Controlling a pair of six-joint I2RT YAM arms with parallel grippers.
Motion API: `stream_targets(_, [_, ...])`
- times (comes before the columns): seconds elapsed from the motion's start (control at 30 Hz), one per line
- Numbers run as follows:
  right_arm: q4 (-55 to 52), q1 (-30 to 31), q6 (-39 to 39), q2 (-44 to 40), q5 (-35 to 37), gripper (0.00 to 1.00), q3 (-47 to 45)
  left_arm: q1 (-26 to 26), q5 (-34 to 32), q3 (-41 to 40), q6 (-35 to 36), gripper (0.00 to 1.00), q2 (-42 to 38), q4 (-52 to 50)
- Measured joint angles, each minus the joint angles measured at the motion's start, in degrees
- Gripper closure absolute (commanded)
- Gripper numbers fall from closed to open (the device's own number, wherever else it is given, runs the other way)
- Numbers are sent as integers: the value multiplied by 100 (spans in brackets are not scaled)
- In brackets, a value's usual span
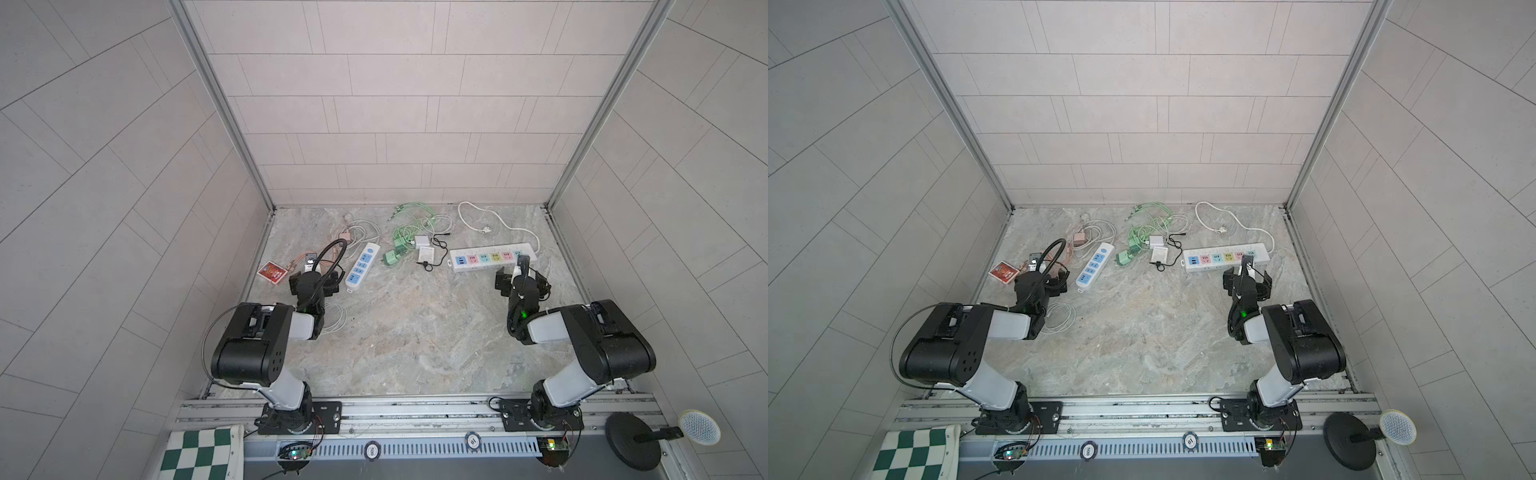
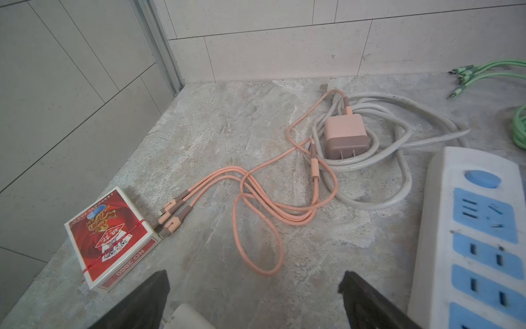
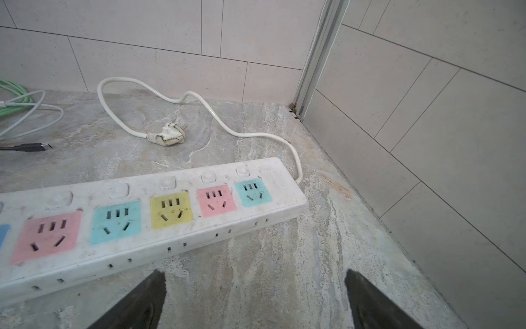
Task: Insert plugs into power strip
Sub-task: Move the socket to the center of the table.
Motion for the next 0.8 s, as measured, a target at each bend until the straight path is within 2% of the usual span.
stream_targets(0.8, [0, 0, 0, 0, 0, 1, 0, 50, 42, 0, -22, 0, 0, -4])
